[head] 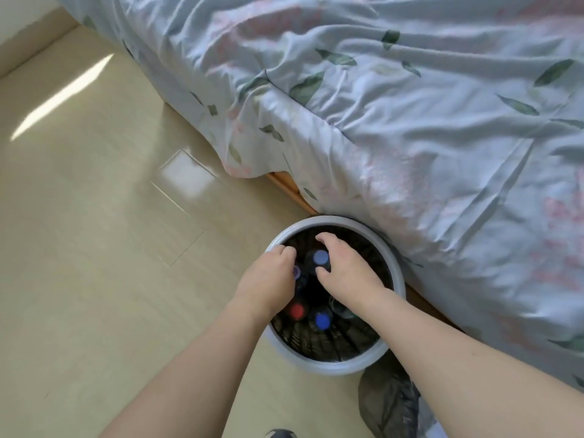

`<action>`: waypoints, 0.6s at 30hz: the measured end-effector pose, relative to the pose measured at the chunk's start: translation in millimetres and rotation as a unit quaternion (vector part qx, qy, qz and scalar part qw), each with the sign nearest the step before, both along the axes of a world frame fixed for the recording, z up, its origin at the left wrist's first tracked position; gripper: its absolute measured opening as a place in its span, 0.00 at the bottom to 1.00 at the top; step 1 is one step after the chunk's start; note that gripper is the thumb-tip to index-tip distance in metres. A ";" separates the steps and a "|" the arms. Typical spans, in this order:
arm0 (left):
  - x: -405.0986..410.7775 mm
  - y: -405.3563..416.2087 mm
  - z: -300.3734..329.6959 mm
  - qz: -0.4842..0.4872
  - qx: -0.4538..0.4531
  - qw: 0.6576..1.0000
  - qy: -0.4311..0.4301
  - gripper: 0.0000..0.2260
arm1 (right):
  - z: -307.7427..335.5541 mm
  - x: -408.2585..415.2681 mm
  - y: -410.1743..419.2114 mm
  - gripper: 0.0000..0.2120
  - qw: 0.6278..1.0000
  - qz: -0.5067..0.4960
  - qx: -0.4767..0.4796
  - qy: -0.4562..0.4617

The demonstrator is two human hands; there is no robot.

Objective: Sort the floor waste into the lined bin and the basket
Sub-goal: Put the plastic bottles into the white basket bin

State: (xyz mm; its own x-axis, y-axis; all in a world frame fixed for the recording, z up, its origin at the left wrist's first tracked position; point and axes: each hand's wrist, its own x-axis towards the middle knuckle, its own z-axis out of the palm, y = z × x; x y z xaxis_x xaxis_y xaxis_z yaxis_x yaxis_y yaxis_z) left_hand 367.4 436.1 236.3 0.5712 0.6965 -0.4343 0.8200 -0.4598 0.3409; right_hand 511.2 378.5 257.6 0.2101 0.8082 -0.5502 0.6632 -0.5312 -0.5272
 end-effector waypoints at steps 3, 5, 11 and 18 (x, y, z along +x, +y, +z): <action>3.8 8.3 48.9 -0.007 0.002 1.000 0.006 0.11 | 45.1 3.3 -4.3 0.28 1.000 0.003 -0.001 -0.003; 8.8 13.2 95.7 -0.016 0.012 1.000 -0.001 0.10 | 91.2 9.3 -5.8 0.27 1.000 -0.003 0.001 -0.017; 18.3 5.1 274.0 0.007 0.042 0.998 -0.039 0.10 | 276.2 28.0 -28.1 0.25 0.997 -0.057 0.015 -0.048; 39.7 -46.4 507.3 -0.062 0.117 0.987 -0.090 0.10 | 515.5 46.4 -129.4 0.26 0.987 -0.114 0.041 -0.105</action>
State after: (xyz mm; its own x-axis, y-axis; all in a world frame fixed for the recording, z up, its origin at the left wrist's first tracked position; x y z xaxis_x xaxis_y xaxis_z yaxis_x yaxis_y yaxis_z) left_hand 407.1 389.7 743.7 0.7117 0.6855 -0.1535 0.6880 -0.6361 0.3492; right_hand 557.6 249.1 773.1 0.4931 0.7673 -0.4101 0.6308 -0.6399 -0.4388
